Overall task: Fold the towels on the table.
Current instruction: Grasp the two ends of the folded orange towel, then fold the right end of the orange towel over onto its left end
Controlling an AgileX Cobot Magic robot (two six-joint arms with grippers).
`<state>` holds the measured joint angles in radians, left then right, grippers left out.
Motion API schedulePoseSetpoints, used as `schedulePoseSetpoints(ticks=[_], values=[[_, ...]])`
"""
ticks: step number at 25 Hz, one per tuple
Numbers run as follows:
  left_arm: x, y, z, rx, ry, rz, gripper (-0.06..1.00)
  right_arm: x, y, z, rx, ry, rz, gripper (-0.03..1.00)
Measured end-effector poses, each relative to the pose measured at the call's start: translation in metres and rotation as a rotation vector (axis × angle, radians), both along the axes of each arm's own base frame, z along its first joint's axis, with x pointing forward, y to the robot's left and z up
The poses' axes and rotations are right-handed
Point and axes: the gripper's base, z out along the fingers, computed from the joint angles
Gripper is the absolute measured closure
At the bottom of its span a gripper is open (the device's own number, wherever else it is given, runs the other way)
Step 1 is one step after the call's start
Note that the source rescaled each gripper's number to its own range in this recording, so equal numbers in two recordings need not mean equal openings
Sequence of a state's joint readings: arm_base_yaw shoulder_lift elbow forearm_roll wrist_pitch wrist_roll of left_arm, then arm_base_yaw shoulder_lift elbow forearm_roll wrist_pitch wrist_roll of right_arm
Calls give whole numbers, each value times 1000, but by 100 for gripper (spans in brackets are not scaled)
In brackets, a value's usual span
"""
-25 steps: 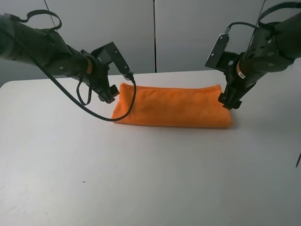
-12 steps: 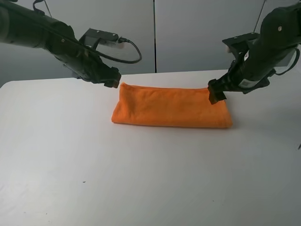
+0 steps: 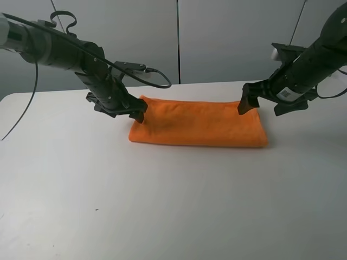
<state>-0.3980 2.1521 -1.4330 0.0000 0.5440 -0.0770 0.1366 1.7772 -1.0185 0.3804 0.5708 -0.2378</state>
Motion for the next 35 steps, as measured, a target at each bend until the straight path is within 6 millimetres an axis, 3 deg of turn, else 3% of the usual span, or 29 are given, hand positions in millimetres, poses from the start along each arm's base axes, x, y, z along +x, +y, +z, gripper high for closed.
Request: schedulePoseSetpoints(ticks=[7,16,21,27,35], values=[[-4,1,-17,26,87,7,-5,4,0,-25,-9,62,-3,-3],[-6,1,-28,37,142,14,-5,12,-28,-24,74,40,-152,-3],[-6,1,-28,37,142,14,-5,19,-32,-23,132,10,-176,-3],[-6,1,-28,38,142,12,-5,34,-31,-45,137,45,-173,-3],[-6,1,-28,41,140,0,-5,35,-32,-71,123,106,-157,-3]])
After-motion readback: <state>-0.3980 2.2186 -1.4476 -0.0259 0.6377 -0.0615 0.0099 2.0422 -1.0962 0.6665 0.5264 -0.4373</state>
